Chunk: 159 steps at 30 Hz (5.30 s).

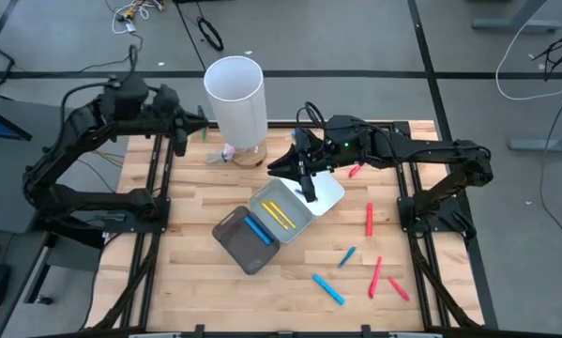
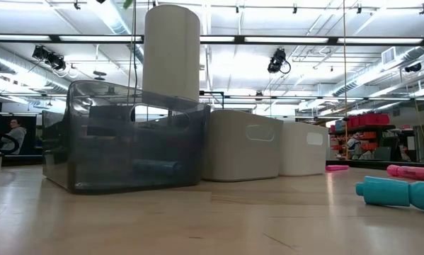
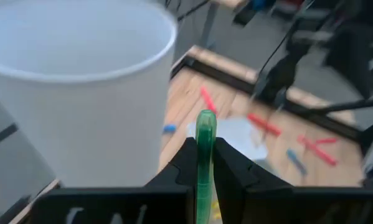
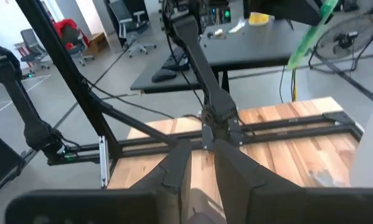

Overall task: Pick & Place Markers
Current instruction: Put the green pen into the white bin

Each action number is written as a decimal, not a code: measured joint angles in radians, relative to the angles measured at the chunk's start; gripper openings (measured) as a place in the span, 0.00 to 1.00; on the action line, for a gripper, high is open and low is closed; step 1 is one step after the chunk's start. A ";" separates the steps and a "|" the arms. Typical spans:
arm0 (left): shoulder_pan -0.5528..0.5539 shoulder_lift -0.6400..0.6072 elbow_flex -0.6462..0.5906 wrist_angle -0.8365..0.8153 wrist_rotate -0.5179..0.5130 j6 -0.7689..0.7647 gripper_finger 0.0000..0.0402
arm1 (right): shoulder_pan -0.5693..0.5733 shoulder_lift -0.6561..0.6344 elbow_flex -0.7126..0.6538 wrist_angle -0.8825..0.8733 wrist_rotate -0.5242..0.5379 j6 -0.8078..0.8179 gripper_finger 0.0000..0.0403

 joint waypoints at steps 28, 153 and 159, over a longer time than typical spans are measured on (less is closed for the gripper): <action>-0.445 0.112 -0.001 0.604 -0.141 -0.073 0.07 | -0.002 -0.033 0.001 0.164 -0.003 0.010 0.76; -0.553 0.290 -0.001 0.619 -0.182 -0.139 0.55 | -0.239 0.119 0.001 -0.998 0.078 0.247 0.07; -0.554 0.290 -0.001 0.619 -0.181 -0.139 0.55 | -0.232 0.195 0.001 -0.979 0.099 0.203 0.06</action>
